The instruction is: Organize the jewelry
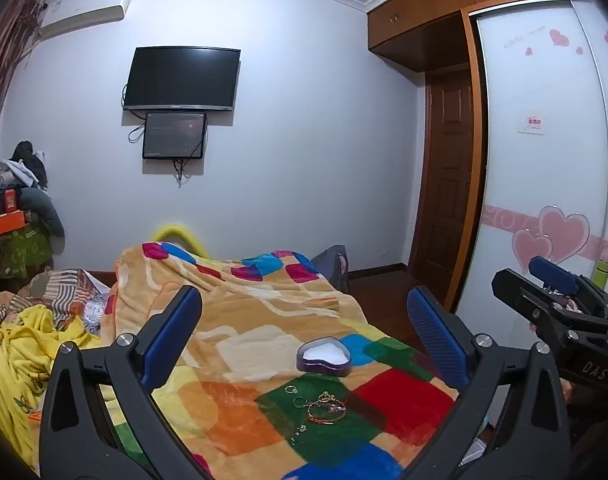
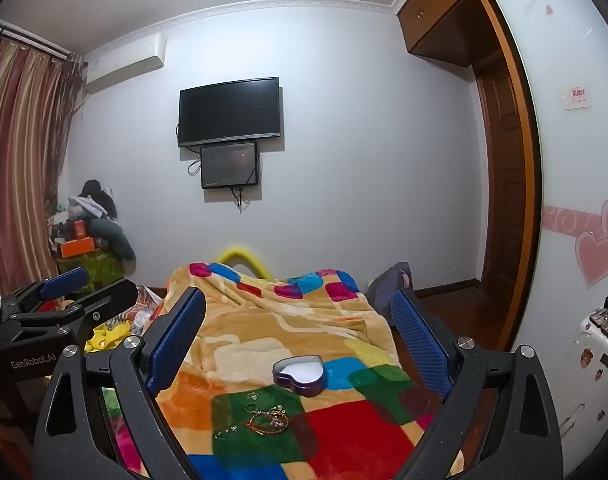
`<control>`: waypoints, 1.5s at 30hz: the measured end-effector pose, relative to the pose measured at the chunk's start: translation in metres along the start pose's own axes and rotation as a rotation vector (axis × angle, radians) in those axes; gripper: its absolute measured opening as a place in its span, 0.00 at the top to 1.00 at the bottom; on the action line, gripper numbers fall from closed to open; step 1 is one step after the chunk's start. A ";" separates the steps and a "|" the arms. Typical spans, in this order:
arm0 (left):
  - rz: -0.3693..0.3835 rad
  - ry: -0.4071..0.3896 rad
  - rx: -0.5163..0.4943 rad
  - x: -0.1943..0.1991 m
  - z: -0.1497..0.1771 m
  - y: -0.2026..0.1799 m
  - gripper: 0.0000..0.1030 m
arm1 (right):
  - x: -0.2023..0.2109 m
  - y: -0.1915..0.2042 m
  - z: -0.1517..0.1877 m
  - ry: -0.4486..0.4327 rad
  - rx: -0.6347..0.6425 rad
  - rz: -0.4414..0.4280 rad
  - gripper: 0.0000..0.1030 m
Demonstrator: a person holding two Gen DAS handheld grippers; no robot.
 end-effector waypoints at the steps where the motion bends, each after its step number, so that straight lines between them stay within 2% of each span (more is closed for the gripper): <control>1: -0.010 -0.002 -0.001 0.000 0.000 0.000 0.00 | 0.000 0.000 0.000 0.003 -0.004 0.000 0.10; 3: -0.022 -0.007 -0.024 0.000 0.001 -0.006 0.00 | 0.000 0.000 0.000 0.004 -0.004 0.000 0.10; 4: -0.012 0.016 -0.032 -0.002 0.000 -0.007 0.00 | 0.000 0.000 0.000 0.004 -0.004 -0.001 0.10; 8: 0.004 0.001 0.012 0.001 0.000 0.003 0.00 | 0.000 0.000 0.000 0.007 -0.005 -0.001 0.10; 19: 0.001 0.014 -0.013 -0.009 0.005 -0.002 0.00 | -0.001 0.002 -0.001 0.013 -0.002 -0.005 0.10; 45: 0.011 0.040 0.015 -0.016 0.006 0.005 0.00 | -0.012 0.000 0.004 0.048 -0.019 -0.010 0.10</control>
Point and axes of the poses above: each gripper's, at about its wrist camera, not at the fingertips, and x roughly against the way its jaws point, y to its left, z to its underside, the point moved 2 cm from there along -x, roughly the way its jaws point, and after that the axes turned 1 degree about y, right-handed, at the moved point
